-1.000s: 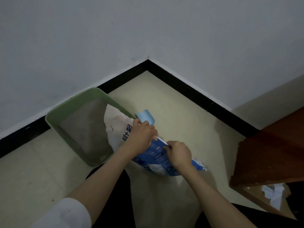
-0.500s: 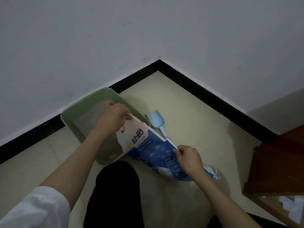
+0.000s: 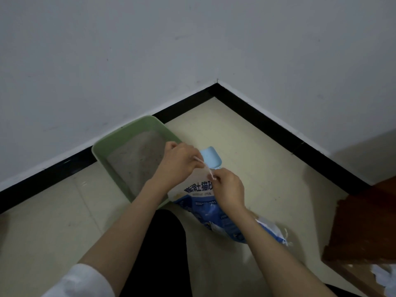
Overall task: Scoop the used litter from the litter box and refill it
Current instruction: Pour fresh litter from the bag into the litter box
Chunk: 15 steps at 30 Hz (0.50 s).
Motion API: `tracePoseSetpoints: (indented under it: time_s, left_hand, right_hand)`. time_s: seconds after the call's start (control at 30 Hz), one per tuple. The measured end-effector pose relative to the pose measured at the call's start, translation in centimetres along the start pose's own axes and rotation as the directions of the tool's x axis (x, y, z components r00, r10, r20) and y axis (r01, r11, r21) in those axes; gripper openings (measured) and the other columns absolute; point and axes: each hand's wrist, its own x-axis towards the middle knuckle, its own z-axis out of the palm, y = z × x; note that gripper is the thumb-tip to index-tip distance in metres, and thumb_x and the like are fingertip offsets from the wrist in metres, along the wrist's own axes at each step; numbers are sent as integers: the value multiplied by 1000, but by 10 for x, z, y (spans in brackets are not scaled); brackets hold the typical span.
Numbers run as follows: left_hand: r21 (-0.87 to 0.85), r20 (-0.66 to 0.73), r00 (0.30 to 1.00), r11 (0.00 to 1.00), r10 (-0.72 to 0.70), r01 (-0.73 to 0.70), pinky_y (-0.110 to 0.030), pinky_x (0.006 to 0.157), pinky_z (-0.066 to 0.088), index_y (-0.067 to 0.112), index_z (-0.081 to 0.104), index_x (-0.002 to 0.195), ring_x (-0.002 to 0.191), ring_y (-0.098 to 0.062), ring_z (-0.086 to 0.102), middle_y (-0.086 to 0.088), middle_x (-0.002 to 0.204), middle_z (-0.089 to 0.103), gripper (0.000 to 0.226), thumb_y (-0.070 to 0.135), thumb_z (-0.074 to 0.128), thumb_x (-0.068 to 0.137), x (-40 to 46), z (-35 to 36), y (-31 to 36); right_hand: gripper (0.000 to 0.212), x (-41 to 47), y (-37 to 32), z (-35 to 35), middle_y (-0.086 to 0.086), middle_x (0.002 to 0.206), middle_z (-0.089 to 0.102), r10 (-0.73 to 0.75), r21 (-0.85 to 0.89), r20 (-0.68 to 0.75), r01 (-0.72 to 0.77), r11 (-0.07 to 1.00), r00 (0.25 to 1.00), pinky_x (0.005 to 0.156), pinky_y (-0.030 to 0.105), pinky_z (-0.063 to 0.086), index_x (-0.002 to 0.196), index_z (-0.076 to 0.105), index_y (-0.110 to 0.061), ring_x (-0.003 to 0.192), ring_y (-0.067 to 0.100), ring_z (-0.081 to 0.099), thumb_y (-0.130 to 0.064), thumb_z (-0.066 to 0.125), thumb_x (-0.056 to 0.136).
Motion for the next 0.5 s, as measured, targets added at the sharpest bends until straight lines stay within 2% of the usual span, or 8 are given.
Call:
tracePoseSetpoints:
  time_s: [0.07, 0.1, 0.17, 0.27, 0.33, 0.43, 0.5]
  left_hand:
    - [-208, -2, 995, 973, -102, 100, -26, 88, 29, 27, 65, 87, 85, -4, 52, 16, 83, 58, 5, 24, 64, 83, -5, -5, -7]
    - [-308, -2, 987, 939, -161, 153, -24, 87, 35, 25, 64, 94, 86, -4, 53, 15, 88, 58, 12, 20, 65, 83, -8, -8, -14]
    - [-374, 10, 965, 893, -264, 248, -21, 83, 40, 20, 59, 110, 91, -7, 52, 8, 101, 57, 28, 15, 65, 83, -19, -8, -32]
    - [-286, 75, 938, 894, -337, 344, -25, 89, 38, 13, 52, 124, 102, -14, 49, -5, 119, 53, 43, 10, 65, 83, -35, 3, -56]
    - [-237, 152, 919, 889, -365, 392, -31, 99, 37, 13, 49, 129, 113, -20, 47, -9, 128, 49, 49, 12, 66, 83, -39, 13, -67]
    - [-163, 243, 888, 886, -391, 435, -50, 108, 30, 21, 43, 135, 129, -26, 37, -6, 139, 41, 59, 23, 68, 81, -38, 22, -73]
    - [-65, 310, 881, 917, -357, 394, -53, 110, 22, 27, 39, 137, 135, -24, 27, -1, 145, 35, 63, 28, 67, 81, -34, 27, -68]
  right_hand:
    - [21, -8, 13, -1, 8, 92, 68, 27, 47, -46, -25, 999, 999, 65, 32, 41, 92, 71, -12, 85, 28, 60, -9, 50, 89]
    - [22, -12, 19, -3, 8, 92, 68, 34, 60, -66, -30, 998, 997, 65, 31, 39, 92, 72, -11, 85, 27, 60, -8, 50, 90]
    - [22, -19, 28, -6, 6, 91, 68, 30, 85, -106, -21, 996, 994, 66, 30, 38, 93, 73, -12, 85, 25, 60, -6, 53, 89]
    - [22, -26, 40, -9, 3, 89, 69, 21, 123, -152, -2, 992, 988, 68, 29, 40, 92, 74, -13, 81, 21, 60, -2, 56, 86]
    - [18, -32, 53, -15, 1, 80, 66, 10, 139, -197, 17, 990, 980, 64, 23, 35, 86, 74, -9, 74, 19, 56, 1, 59, 85]
    - [14, -44, 70, -32, -5, 75, 61, 48, 197, -254, 3, 980, 966, 61, 8, 33, 80, 72, -5, 69, 15, 53, 1, 61, 86]
    - [15, -48, 78, -42, -4, 72, 60, 87, 231, -262, -25, 973, 961, 62, 5, 34, 77, 70, -5, 66, 13, 52, 0, 60, 87]
